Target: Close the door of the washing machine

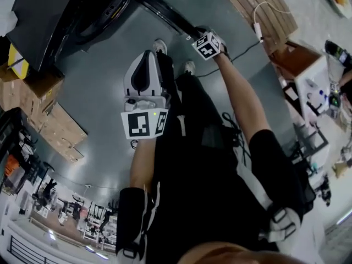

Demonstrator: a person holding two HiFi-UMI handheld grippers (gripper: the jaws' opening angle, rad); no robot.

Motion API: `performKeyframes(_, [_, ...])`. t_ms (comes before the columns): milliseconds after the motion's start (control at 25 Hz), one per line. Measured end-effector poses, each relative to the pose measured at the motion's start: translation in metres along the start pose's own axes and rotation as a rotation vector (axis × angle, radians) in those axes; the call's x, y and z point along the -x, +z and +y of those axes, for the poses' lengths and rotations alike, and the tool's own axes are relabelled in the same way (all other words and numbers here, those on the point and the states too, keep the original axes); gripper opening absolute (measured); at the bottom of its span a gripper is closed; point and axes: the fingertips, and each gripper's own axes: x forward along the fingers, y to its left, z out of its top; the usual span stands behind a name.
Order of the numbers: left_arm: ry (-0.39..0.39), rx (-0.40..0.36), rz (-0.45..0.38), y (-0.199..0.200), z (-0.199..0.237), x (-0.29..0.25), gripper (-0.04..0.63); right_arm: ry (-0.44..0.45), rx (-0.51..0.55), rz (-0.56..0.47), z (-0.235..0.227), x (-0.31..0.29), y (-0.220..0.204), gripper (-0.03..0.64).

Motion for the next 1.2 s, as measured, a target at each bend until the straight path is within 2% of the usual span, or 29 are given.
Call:
performKeyframes(280, [0.088,0.034,-0.017,-0.009,0.029,0.048,0.005,-0.012,-0.055,-0.018,0.055,-0.005,0.007,0.064])
performKeyframes(520, [0.112,0.052,-0.028,-0.024,0.057,0.083,0.005,0.001,-0.099,-0.029,0.101,-0.013,0.018,0.071])
performKeyframes(680, [0.122,0.089,-0.043,-0.030,0.084,0.107,0.005,-0.022,-0.125,-0.020,0.125,-0.018,0.024,0.074])
performKeyframes(920, [0.103,0.132,-0.041,-0.037,0.134,0.133,0.005,-0.046,-0.198,-0.002,0.159,-0.030,0.036,0.078])
performKeyframes(1200, [0.023,0.136,-0.007,-0.043,0.179,0.153,0.005,-0.077,-0.265,0.019,0.203,-0.045,0.053,0.083])
